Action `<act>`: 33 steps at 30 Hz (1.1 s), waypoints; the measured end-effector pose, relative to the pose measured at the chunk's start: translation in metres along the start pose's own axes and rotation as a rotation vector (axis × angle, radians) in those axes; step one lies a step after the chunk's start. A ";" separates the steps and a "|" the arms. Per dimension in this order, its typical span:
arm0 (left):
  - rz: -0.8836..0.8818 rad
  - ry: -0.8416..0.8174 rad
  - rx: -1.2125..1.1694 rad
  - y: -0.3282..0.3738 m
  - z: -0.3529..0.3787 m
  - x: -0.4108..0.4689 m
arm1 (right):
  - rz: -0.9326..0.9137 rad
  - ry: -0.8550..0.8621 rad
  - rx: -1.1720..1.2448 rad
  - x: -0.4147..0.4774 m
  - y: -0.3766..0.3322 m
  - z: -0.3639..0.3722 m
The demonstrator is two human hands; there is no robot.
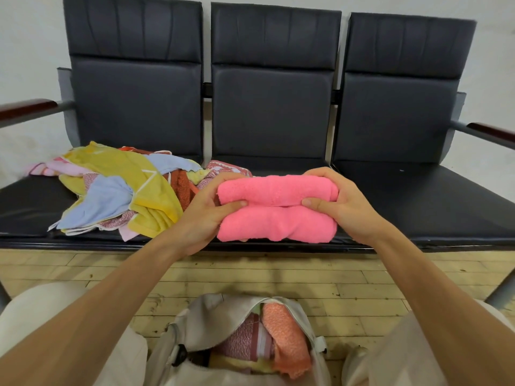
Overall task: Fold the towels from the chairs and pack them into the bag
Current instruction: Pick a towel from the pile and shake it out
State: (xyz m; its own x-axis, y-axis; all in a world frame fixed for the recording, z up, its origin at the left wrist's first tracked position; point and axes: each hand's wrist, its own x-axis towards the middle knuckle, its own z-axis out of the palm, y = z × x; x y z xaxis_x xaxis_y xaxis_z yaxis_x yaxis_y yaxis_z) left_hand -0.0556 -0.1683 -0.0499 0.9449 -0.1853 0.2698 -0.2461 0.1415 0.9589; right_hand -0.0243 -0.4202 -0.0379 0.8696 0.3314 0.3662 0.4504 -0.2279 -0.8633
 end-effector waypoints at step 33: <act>0.006 -0.364 0.653 0.002 -0.005 -0.003 | 0.249 -0.724 -0.512 0.000 0.005 0.014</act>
State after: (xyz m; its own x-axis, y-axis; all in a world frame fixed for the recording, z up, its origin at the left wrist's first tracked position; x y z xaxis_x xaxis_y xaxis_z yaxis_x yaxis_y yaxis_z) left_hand -0.0575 -0.1624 -0.0491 0.8397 -0.5127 0.1790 -0.4366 -0.4413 0.7840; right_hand -0.0247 -0.4081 -0.0470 0.6922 0.6713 -0.2650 0.4522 -0.6896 -0.5656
